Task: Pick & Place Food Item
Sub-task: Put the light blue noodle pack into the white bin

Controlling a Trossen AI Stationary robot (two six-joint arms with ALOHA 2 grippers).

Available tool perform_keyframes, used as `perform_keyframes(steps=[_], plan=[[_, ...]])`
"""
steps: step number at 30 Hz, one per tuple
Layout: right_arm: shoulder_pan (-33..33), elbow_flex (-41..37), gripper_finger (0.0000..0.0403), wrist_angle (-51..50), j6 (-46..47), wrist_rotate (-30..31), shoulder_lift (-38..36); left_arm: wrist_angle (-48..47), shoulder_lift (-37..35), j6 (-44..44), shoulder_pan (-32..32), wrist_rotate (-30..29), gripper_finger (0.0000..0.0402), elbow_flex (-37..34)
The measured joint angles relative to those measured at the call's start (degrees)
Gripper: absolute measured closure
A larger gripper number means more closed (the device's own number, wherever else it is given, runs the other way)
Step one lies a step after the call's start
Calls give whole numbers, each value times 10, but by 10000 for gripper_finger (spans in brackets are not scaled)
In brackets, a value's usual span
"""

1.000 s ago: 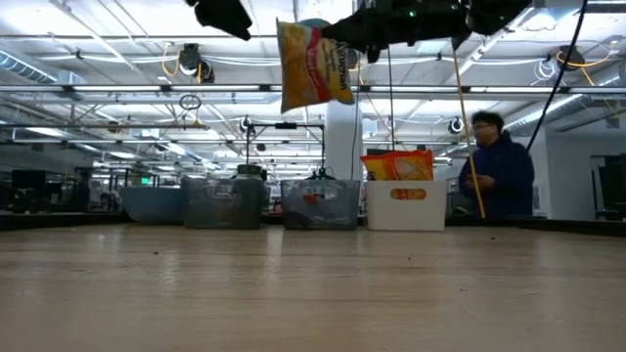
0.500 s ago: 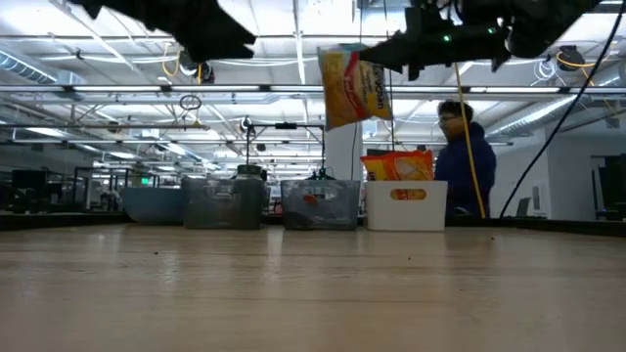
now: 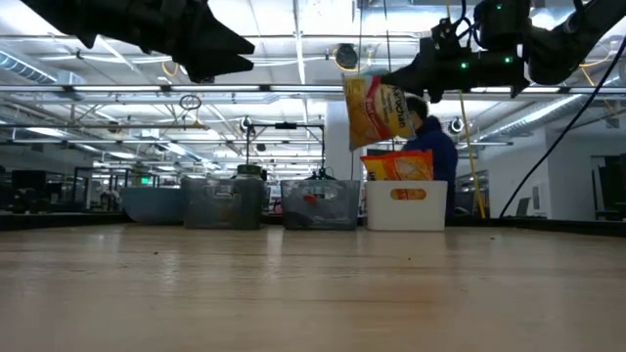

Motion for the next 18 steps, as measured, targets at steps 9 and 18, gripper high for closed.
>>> perform_keyframes(steps=[9, 18], plan=[[-52, -43, 403, 14, -26, 15, 1, 9, 0, -14, -12, 4, 149, 0], [-97, -100, 403, 83, -4, 15, 4, 17, 0, -3, -12, 3, 149, 0]])
